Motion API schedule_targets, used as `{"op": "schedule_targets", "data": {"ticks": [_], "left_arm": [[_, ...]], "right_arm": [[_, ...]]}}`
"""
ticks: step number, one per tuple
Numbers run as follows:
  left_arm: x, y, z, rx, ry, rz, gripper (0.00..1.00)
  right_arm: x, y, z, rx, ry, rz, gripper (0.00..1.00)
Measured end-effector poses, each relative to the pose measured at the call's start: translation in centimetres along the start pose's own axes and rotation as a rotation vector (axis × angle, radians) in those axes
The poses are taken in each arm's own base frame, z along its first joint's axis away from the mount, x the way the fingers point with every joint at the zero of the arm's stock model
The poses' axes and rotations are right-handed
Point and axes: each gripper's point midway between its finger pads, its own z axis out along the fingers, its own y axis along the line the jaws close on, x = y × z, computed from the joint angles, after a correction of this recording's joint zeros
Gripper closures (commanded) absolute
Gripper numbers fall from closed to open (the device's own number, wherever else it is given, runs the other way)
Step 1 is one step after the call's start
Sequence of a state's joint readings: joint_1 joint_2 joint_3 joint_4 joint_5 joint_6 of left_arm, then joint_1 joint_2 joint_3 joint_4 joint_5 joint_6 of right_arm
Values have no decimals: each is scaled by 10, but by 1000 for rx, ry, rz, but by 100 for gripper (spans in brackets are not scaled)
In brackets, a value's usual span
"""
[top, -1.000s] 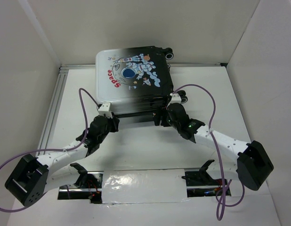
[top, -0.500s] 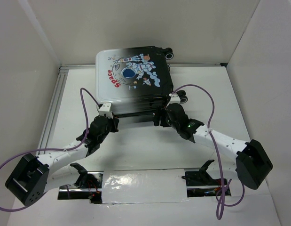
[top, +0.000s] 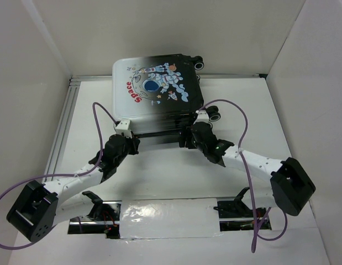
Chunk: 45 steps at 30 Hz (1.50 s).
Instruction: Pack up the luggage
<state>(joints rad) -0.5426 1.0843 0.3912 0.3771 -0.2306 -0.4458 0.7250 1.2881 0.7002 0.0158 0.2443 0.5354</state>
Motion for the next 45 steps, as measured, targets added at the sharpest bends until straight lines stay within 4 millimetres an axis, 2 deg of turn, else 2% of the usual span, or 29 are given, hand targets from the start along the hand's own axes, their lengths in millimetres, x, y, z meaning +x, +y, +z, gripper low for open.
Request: {"op": "schedule_targets", "data": {"ticks": [6,13,17,27,41,44,45], "left_arm": [[-1,1,0,9,3,-6,100],[-2,1,0,20,5,-12,100],[-2,1,0,22,5,-13,100],[-2,2,0,29,8,-17,100],[-5,5,-1,27,4,-24,100],[-5,6,0,25,2,-25,100],[-5,6,0,24,2,-25,100]], "right_arm": [[9,1,7,24,6,-23,36],[1,5,13,37,-26,-33,49],[0,9,16,35,-41,-47,50],[-3,12,24,70,-85,-112,62],[-2,6,31,139,-104,-183,92],[-3,7,32,145,-103,-190,93],[-3,7,32,145,-103,-191,90]]}}
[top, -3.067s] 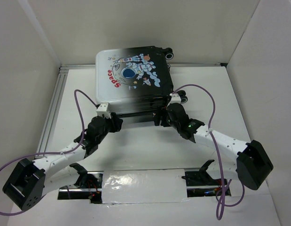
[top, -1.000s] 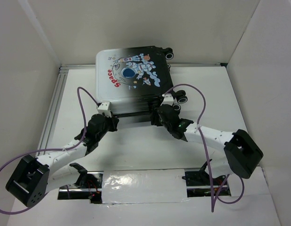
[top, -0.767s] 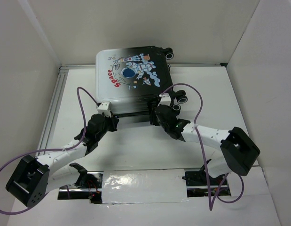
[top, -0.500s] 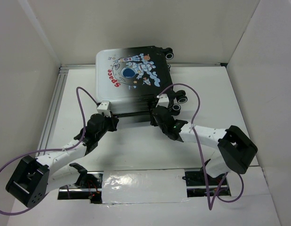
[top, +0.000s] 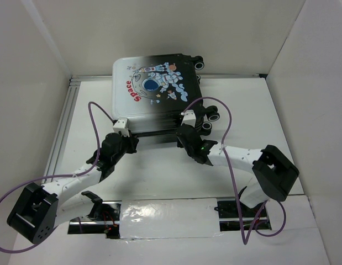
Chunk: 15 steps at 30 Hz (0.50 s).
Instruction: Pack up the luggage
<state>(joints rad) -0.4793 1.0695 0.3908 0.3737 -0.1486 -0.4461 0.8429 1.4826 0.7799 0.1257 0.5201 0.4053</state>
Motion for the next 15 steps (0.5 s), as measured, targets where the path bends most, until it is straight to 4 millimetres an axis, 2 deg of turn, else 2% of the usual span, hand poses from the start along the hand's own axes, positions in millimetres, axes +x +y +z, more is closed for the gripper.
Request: {"op": "schedule_targets", "data": {"ticks": [4,6,7,8,10,15], "left_arm": [[0,0,0,0,0,0,100],[0,0,0,0,0,0,100],[0,0,0,0,0,0,100],[0,0,0,0,0,0,100],[0,0,0,0,0,0,100],[-2,2,-4,-11,3,-3,100]], "right_arm": [[0,0,0,1,0,-4,82],[0,0,0,1,0,-4,82],[1,0,0,1,1,-5,86],[1,0,0,2,1,-9,94],[1,-1,1,6,0,-18,100],[0,-2,4,27,6,-43,100]]}}
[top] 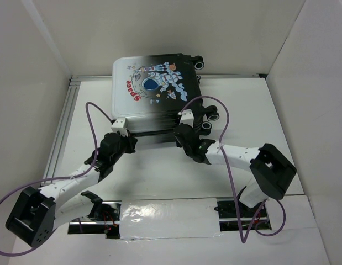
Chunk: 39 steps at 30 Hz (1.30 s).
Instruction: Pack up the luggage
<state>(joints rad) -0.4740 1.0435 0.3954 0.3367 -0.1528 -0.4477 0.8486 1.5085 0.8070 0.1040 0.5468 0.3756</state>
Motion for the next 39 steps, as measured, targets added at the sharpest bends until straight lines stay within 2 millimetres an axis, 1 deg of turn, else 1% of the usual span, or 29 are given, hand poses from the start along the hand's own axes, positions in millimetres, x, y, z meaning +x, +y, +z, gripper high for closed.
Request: {"op": "schedule_targets", "data": {"ticks": [3,9,10,14,17,20,23,28,34,39], "left_arm": [[-3,5,-5,-17,6,-8,100],[-6,29,-14,-79,22,-71,100],[-6,34,-15,-94,22,-82,100],[-7,47,-17,-138,22,-129,100],[-8,51,-17,-148,18,-158,100],[-9,51,-17,-147,18,-182,100],[-10,54,-16,-161,27,-187,100],[-12,62,-16,-175,31,-202,100],[-14,64,-17,-145,41,-226,100],[-15,68,-16,-130,44,-257,100]], "right_arm": [[0,-2,0,14,3,-14,100],[-1,-11,-2,-11,16,13,100],[-1,-16,-3,-14,18,24,100],[-3,-47,-5,26,30,70,100],[-2,-69,-9,61,33,97,100],[-3,-82,-11,83,25,126,100],[-3,-87,-12,74,19,153,100],[-3,-92,-12,-7,1,214,100],[-8,-104,-9,-81,-5,288,100],[-9,-109,-9,-132,12,361,100]]}}
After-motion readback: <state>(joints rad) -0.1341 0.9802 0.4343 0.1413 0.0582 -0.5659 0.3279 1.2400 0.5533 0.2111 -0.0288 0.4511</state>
